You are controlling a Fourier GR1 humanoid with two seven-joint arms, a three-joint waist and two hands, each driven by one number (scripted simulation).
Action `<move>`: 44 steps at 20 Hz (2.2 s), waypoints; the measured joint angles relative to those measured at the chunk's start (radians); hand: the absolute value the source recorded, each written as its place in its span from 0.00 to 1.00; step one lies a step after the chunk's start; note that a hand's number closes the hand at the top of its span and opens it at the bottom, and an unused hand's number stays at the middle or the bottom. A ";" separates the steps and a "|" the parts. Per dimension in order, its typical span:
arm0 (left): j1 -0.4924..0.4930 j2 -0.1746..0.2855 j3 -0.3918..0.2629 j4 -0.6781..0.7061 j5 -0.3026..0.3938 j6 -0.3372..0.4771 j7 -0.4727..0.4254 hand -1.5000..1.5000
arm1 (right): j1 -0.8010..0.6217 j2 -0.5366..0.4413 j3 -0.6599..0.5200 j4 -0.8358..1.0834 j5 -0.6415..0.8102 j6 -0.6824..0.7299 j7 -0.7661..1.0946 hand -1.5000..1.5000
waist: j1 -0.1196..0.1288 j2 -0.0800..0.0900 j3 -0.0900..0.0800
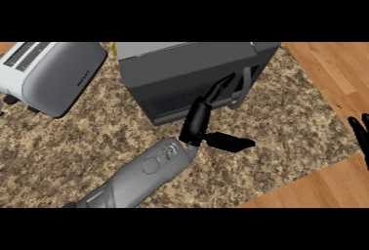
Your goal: Pick up the milk, place it into the microwave and close the microwave
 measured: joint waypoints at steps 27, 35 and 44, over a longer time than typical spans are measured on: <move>-0.083 0.006 -0.028 0.106 0.171 0.045 -0.187 0.00 | -0.121 -0.109 -0.019 0.009 -0.174 0.050 0.116 0.00 | -0.074 0.021 0.003; -0.085 0.007 -0.038 0.120 0.211 0.051 -0.232 0.00 | -0.140 -0.132 -0.024 0.016 -0.210 0.060 0.139 0.00 | -0.086 0.021 0.004; -0.091 0.007 -0.051 0.135 0.250 0.049 -0.272 0.00 | -0.160 -0.153 -0.024 0.024 -0.247 0.070 0.163 0.00 | -0.092 0.023 0.005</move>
